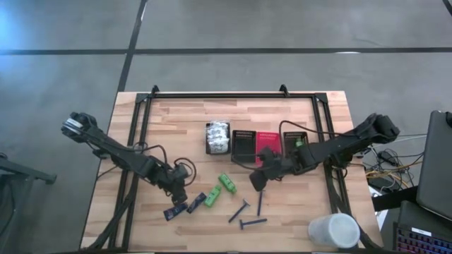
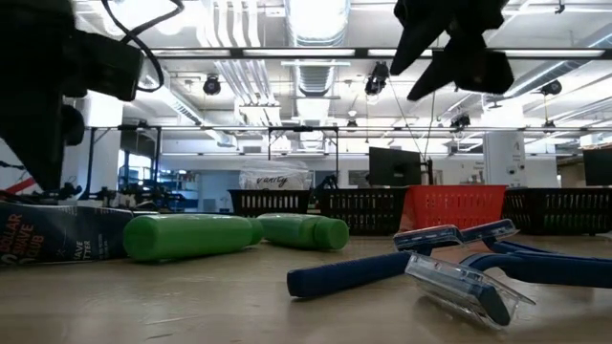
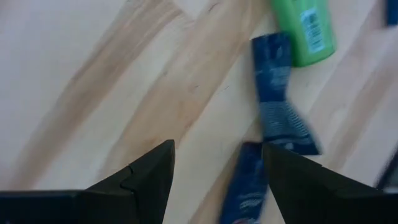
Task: Pick & Place Travel size toiletries
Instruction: Put the blue shaving cream into the middle black bin
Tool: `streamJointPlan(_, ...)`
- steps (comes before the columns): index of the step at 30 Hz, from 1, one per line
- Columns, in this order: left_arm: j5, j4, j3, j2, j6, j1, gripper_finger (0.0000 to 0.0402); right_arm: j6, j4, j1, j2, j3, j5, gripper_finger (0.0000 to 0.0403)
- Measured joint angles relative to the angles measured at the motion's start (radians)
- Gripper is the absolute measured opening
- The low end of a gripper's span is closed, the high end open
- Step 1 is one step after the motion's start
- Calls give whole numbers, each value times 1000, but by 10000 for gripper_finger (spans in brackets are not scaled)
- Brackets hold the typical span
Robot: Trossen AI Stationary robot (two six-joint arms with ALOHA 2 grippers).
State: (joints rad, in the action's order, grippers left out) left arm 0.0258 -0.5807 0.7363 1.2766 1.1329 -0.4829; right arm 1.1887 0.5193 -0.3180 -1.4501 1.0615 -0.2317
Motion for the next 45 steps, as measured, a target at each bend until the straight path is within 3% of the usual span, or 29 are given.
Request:
streamJointPlan(10,11,237,-8,0,309,-7,246,-206,-70,109,-18,12,-3,203)
streamJointPlan(16,65,251,23,0,312,-8,245,-280,-49,126,-1,12,2,216)
streamJointPlan(21,100,251,16,0,261,-3,245,-344,-46,90,3,12,55,224)
streamJointPlan(26,104,250,14,0,326,-3,246,-381,-48,46,1,12,57,234)
streamJointPlan(30,50,258,14,0,570,-5,245,-387,-48,10,1,12,57,244)
streamJointPlan(32,-11,259,14,0,613,-6,245,-404,-48,-7,1,12,56,249)
streamJointPlan(35,-71,260,14,2,581,-16,245,-420,-49,-23,-4,12,54,257)
streamJointPlan(45,-68,298,11,4,458,-38,245,-448,-54,-27,-21,12,26,286)
